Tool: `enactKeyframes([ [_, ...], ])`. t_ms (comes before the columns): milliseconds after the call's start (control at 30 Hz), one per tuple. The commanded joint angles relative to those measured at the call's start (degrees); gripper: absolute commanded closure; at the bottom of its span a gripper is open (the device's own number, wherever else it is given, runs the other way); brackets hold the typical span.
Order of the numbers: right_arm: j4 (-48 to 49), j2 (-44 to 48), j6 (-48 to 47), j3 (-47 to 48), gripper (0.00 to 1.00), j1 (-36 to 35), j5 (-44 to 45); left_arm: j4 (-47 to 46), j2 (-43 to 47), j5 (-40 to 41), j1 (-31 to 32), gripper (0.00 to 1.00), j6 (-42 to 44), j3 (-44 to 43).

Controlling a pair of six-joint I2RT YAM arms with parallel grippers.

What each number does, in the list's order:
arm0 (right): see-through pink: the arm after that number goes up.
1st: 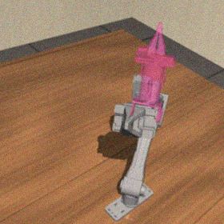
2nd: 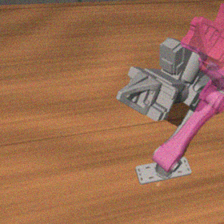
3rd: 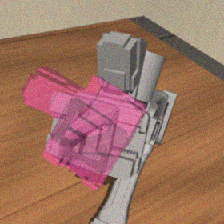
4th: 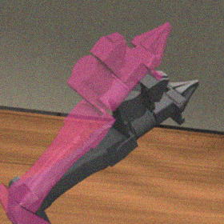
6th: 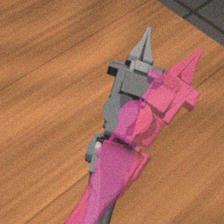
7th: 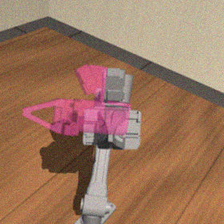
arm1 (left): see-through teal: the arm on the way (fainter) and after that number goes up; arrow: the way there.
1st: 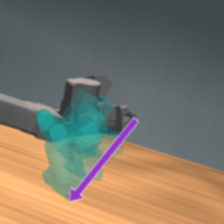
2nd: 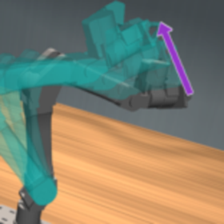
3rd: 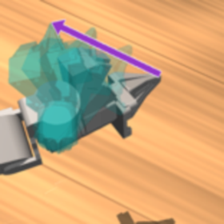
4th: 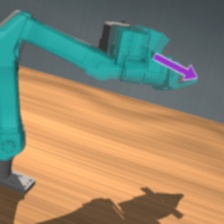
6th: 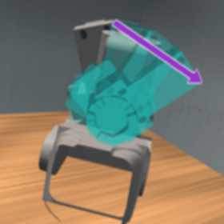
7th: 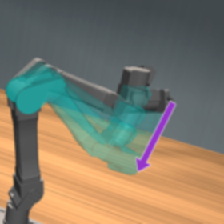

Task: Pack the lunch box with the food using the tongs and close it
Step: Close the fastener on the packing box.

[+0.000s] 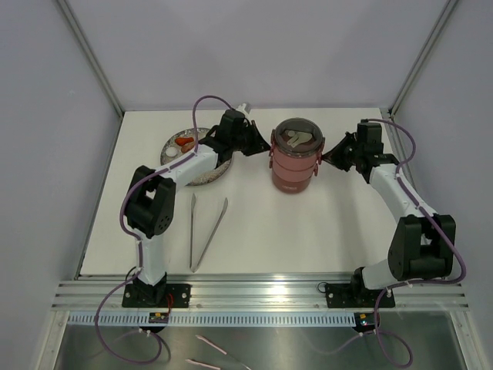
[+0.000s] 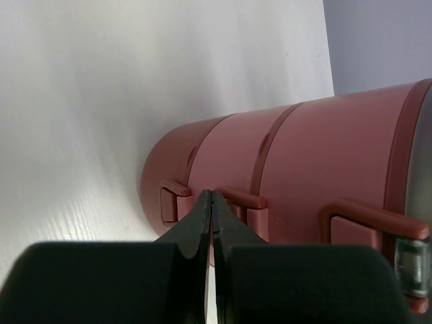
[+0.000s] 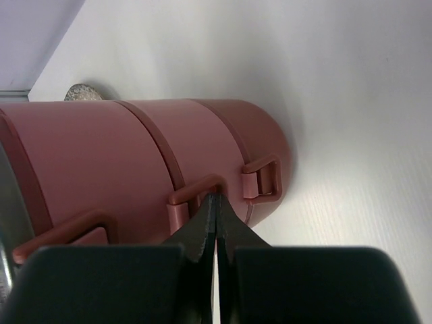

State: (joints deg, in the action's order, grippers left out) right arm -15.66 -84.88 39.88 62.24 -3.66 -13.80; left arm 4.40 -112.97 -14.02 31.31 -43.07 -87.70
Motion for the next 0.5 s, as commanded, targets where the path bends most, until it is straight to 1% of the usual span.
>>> enactKeyframes([
  [0, -1.2, 4.0, 0.0, 2.9, 1.00, -0.3, -10.5, 3.3, 1.1, -15.5, 3.1, 1.00, -0.4, -0.7],
  [267, -1.5, 8.5, 1.8, 0.4, 1.00, 3.2, -7.1, 3.8, 0.6, -15.9, 2.7, 1.00, 0.0, -1.3],
  [300, -1.0, 9.1, 2.8, -0.2, 1.00, 5.0, -6.4, 3.7, 0.4, -15.9, 2.7, 1.00, -0.1, -1.3],
  [400, -1.0, 11.0, 4.0, -2.2, 1.00, 5.8, -4.0, 3.8, 0.2, -15.9, 2.6, 1.00, 0.0, -1.2],
  [467, -1.5, 11.0, 3.7, -2.3, 1.00, 5.8, -4.1, 3.8, 0.0, -15.9, 2.6, 1.00, 0.0, -1.4],
])
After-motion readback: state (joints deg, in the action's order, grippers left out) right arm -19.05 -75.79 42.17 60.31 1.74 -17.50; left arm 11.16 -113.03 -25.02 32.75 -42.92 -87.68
